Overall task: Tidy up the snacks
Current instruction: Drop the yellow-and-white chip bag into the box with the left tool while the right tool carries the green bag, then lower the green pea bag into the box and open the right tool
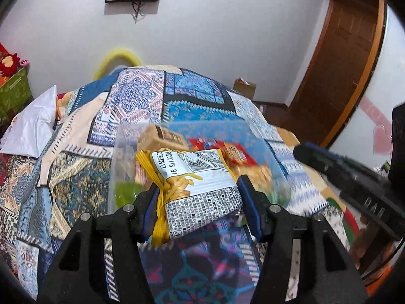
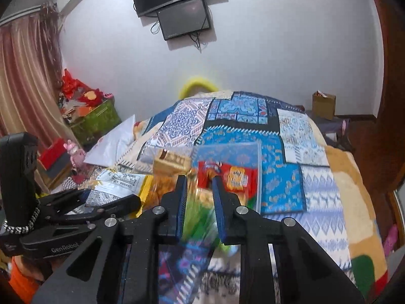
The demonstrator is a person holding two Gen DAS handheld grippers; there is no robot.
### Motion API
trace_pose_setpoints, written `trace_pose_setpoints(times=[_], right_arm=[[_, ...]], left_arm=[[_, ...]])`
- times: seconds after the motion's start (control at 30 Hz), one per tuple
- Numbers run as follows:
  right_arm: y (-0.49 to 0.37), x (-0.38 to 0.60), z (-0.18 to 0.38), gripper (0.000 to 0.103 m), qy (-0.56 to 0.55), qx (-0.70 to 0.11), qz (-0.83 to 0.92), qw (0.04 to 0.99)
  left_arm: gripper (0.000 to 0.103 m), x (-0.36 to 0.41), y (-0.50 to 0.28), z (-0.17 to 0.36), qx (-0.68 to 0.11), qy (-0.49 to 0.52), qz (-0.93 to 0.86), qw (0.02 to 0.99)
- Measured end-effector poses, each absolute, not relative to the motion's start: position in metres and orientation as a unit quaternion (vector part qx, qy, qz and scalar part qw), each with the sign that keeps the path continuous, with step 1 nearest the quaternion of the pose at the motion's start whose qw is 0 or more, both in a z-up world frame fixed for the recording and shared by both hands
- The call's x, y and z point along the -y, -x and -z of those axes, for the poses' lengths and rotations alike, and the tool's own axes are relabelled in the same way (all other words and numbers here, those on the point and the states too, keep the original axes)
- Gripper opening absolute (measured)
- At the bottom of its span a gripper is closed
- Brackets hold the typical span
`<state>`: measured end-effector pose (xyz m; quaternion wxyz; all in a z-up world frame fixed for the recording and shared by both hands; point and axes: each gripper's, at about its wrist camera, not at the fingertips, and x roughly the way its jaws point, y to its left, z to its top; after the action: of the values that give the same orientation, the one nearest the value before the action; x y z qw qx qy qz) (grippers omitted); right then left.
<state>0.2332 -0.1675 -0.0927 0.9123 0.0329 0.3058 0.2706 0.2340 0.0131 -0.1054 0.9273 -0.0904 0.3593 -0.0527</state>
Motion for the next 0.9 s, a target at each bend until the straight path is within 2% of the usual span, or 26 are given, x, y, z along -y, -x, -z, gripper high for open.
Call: trace_pose_setpoints(times=[0.27, 0.3, 0.37, 0.4, 0.43, 0.5, 0.57, 0.67, 0.9], right_arm=[[-0.243, 0.161, 0.115, 0.019, -0.025, -0.339, -0.277, 0.899], [-0.241, 0.162, 0.119, 0.021, -0.023, -0.345, -0.278, 0.896], [-0.238, 0.164, 0.130, 0.037, -0.021, -0.365, -0.279, 0.888], [-0.237, 0.165, 0.136, 0.052, -0.023, -0.375, -0.279, 0.883], [-0.234, 0.166, 0.144, 0.062, -0.024, -0.384, -0.279, 0.880], [-0.231, 0.164, 0.157, 0.068, -0.018, -0.398, -0.270, 0.876], [-0.233, 0.160, 0.168, 0.068, -0.013, -0.418, -0.270, 0.867], [-0.238, 0.151, 0.185, 0.068, -0.002, -0.446, -0.268, 0.854], [-0.243, 0.136, 0.205, 0.070, 0.023, -0.473, -0.263, 0.840]], left_arm=[[0.057, -0.029, -0.276, 0.117, -0.367, 0.082, 0.022, 0.926], [0.058, -0.031, -0.281, 0.121, -0.371, 0.082, 0.017, 0.925], [0.058, -0.034, -0.286, 0.128, -0.377, 0.082, 0.011, 0.922], [0.058, -0.036, -0.289, 0.133, -0.382, 0.081, 0.009, 0.921], [0.058, -0.037, -0.292, 0.136, -0.385, 0.079, 0.008, 0.919], [0.059, -0.038, -0.296, 0.145, -0.394, 0.076, 0.004, 0.916], [0.067, -0.040, -0.299, 0.150, -0.395, 0.081, 0.004, 0.915], [0.073, -0.043, -0.299, 0.152, -0.394, 0.082, 0.000, 0.915], [0.078, -0.051, -0.287, 0.145, -0.395, 0.097, 0.010, 0.914]])
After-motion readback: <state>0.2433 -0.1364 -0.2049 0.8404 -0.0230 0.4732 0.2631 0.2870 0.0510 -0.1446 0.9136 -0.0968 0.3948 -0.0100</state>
